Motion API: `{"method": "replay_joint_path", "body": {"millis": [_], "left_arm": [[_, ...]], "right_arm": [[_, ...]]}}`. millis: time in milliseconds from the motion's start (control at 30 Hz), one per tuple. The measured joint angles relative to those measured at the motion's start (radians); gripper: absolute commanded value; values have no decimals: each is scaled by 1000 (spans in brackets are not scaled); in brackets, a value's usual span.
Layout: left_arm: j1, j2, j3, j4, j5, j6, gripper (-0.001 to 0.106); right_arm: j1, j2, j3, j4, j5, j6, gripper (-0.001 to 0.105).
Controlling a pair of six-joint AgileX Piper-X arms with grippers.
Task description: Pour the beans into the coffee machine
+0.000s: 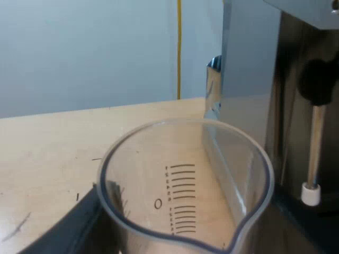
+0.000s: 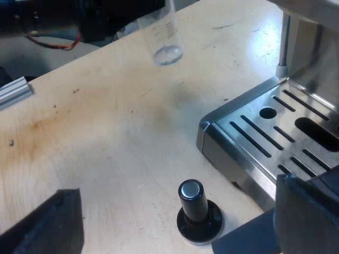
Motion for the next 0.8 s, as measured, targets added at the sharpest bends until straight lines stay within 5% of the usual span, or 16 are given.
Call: {"method": "replay_joint_path", "body": {"millis": [400,667,800], "left_arm": [[0,417,0,-374,6,-19,26],[0,578,-29,-471,84,-19,28],[0,602,-34,-487,124,-19,40]], "right_arm": [[0,0,0,0,14,0,79],[0,0,0,0,14,0,79],[0,0,0,0,14,0,79]]}}
